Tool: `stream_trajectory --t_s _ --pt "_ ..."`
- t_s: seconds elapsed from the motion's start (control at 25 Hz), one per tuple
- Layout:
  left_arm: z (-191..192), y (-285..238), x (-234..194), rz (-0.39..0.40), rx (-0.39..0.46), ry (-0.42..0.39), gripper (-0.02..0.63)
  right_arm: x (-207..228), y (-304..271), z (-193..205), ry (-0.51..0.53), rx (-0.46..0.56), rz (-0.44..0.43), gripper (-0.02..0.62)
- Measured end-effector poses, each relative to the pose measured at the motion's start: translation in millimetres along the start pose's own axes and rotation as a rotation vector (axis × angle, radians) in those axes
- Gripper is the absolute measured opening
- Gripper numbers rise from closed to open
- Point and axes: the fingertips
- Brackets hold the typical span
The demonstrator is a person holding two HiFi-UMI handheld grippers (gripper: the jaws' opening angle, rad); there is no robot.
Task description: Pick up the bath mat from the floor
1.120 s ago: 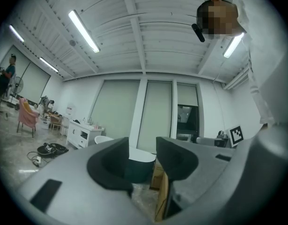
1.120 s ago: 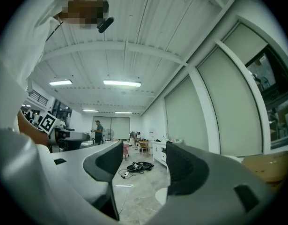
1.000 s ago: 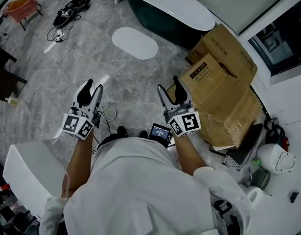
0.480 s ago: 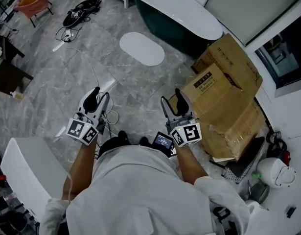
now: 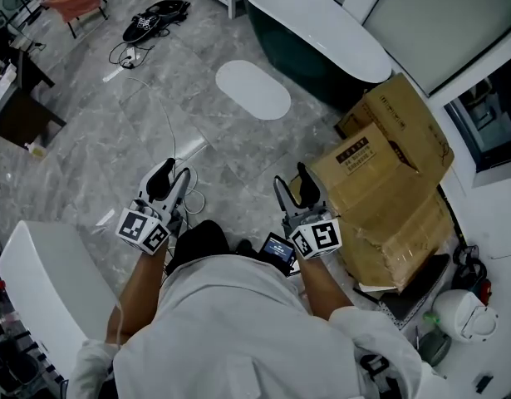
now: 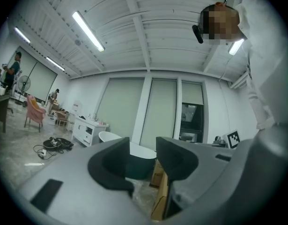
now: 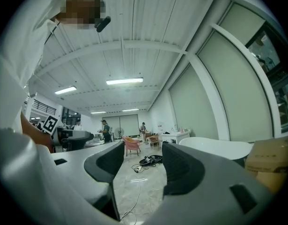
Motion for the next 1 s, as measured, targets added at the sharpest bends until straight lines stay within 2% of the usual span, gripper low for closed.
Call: stream_trajectory --t_s 0.12,0.24,0.4,0.56,0.68,1.0 --pt "3 -3 -13 -0.012 -0.006 -0.001 0.179 4 -16 5 -0.019 -0.002 -0.006 0.273" --pt "6 -13 -34 -0.035 -0.005 0.032 0.178 12 -38 9 -0.040 -0.011 0.004 0.273" --pt "2 -42 -67 -0.021 0.015 0.050 0.175 25 -77 11 -0.036 -0.020 0.009 0.273" --pt "-7 -82 -110 -0.012 0.038 0.057 0.173 49 -131 9 -0.032 -0.010 0.019 0.273" --pt "-18 -113 -147 0.006 0.046 0.070 0.173 67 -178 1 -0.003 0.005 0.034 0.224" --pt "-57 -176 -238 0.047 0.056 0.078 0.170 82 -292 -12 0.017 -0.004 0.040 0.225"
Point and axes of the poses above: the fingertips, and each gripper's own axes: y backward along the fingers, x to its right, z out of its underside, and after that the axes turned 3 degrees about y, right-handed
